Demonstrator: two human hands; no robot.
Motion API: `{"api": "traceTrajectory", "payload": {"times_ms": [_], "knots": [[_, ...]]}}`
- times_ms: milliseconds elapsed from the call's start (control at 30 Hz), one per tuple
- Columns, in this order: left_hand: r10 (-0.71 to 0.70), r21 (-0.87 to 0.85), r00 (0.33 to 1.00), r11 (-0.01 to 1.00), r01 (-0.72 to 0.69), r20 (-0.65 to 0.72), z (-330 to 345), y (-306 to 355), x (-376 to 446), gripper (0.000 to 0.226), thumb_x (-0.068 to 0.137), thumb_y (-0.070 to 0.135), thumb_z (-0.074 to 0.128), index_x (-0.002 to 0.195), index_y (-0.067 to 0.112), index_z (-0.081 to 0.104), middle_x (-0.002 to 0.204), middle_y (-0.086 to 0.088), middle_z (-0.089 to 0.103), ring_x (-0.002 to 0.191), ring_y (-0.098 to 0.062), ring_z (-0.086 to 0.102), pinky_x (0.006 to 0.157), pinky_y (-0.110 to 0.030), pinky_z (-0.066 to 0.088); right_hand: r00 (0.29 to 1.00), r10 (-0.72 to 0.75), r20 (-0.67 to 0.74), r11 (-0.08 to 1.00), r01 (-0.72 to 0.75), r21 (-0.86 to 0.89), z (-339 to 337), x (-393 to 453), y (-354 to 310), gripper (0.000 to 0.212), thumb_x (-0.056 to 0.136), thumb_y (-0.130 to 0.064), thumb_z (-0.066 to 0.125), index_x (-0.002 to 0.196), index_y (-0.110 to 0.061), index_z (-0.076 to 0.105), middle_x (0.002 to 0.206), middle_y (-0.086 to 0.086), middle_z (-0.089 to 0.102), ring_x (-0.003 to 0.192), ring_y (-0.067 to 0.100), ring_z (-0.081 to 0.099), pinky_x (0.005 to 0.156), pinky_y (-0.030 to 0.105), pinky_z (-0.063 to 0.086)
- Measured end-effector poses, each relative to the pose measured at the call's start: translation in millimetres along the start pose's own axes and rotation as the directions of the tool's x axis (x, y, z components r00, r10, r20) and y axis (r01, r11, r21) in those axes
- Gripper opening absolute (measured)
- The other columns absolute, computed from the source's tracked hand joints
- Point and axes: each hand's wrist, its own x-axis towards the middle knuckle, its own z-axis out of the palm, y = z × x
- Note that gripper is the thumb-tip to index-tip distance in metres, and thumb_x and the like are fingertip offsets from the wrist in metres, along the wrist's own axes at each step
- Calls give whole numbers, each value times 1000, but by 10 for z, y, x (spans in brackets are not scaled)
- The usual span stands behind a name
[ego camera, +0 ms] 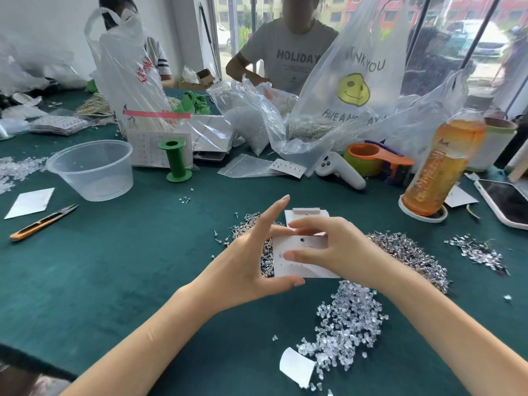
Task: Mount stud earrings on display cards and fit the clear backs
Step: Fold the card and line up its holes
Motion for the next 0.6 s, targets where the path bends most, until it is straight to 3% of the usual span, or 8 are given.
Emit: {"api": "traceTrajectory", "payload": {"times_ms": [167,233,300,433,600], "knots": [[41,11,999,999,-41,19,32,84,2,105,71,47,77,144,51,3,123,25,54,123,11,41,95,0,25,1000,-14,22,996,12,88,-31,-26,-20,38,68,-54,74,93,-26,72,99,14,69,95,27,63,93,51,47],[62,22,998,998,-63,29,38,106,4,105,71,45,78,145,48,4,124,24,53,124,11,40,96,0,24,1000,-13,0,996,13,91,-32,-35,2,37,68,-53,75,88,-22,73,90,18,67,80,27,62,79,45,48],[91,46,995,995,-92,38,38,128,12,105,72,43,78,145,49,3,124,22,54,122,13,39,96,0,24,1000,-2,-10,999,2,48,-35,-48,29,42,69,-52,76,82,-13,71,71,18,57,62,17,47,62,35,35],[207,139,976,967,-214,61,43,208,77,102,74,44,76,146,47,3,125,16,55,118,5,42,97,-1,24,996,32,-81,996,-39,-84,-80,-106,64,61,67,-57,73,71,2,58,59,3,34,54,13,28,55,32,21],[356,206,929,906,-369,102,59,312,283,100,76,43,75,149,30,9,130,5,56,121,-7,43,102,-4,23,978,-33,-205,990,5,-137,-226,-219,89,57,68,-56,73,66,-2,54,57,-1,37,51,9,28,51,30,22]]}}
